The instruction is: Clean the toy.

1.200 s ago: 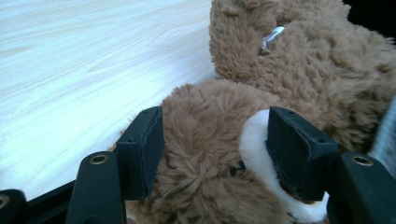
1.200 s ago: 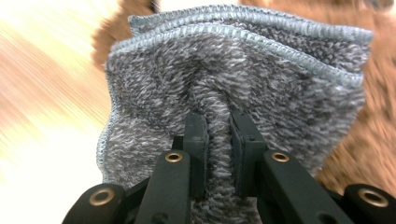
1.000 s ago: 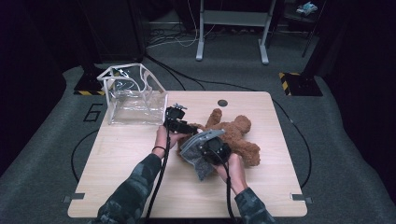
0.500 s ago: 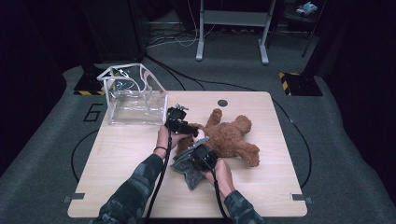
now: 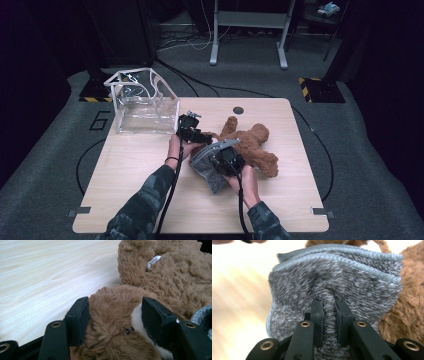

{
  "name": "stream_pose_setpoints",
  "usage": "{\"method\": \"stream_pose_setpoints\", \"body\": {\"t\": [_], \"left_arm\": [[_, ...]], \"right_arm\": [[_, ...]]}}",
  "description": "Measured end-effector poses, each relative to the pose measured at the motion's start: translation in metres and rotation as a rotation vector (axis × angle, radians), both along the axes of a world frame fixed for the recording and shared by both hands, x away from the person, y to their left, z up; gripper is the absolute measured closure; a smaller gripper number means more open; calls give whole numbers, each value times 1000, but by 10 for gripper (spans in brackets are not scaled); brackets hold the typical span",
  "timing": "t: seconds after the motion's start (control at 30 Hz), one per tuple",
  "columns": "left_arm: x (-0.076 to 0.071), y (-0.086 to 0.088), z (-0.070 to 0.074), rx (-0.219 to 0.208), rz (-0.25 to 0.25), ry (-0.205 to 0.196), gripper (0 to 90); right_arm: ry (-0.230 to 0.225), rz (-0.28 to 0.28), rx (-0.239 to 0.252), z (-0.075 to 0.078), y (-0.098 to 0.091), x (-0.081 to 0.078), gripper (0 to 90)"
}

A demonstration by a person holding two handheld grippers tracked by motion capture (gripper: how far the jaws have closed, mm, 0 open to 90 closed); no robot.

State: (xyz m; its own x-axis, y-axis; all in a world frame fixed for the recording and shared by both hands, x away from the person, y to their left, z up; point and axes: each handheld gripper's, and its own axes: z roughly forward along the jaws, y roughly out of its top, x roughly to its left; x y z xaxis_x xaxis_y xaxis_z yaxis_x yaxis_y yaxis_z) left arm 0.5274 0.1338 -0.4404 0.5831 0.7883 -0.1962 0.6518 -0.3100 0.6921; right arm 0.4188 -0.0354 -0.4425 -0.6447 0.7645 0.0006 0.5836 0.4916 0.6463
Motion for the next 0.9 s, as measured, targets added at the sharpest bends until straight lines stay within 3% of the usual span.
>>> {"method": "stream_pose_setpoints", "body": {"t": [0.13, 0.27, 0.33, 0.43, 0.6, 0.73, 0.9], "left_arm": [[0, 1, -1, -2, -8, 6, 399], [0, 1, -1, -3, -7, 2, 399], [0, 1, -1, -6, -3, 2, 399], [0, 1, -1, -11, 1, -1, 399], [-1, 2, 0, -11, 11, -15, 398], [-2, 2, 2, -10, 12, -25, 396], [-4, 2, 4, -19, 25, -43, 386]], "right_arm": [[18, -4, -28, -18, 7, 5, 790], [52, 13, -54, -27, 10, 4, 791], [99, 25, -68, -32, 9, 2, 791], [131, 44, -47, -31, 2, 0, 791], [75, 21, 45, -1, -23, -11, 790], [0, -59, 100, 25, -57, -17, 787], [-61, -171, 126, 41, -102, -14, 785]]}}
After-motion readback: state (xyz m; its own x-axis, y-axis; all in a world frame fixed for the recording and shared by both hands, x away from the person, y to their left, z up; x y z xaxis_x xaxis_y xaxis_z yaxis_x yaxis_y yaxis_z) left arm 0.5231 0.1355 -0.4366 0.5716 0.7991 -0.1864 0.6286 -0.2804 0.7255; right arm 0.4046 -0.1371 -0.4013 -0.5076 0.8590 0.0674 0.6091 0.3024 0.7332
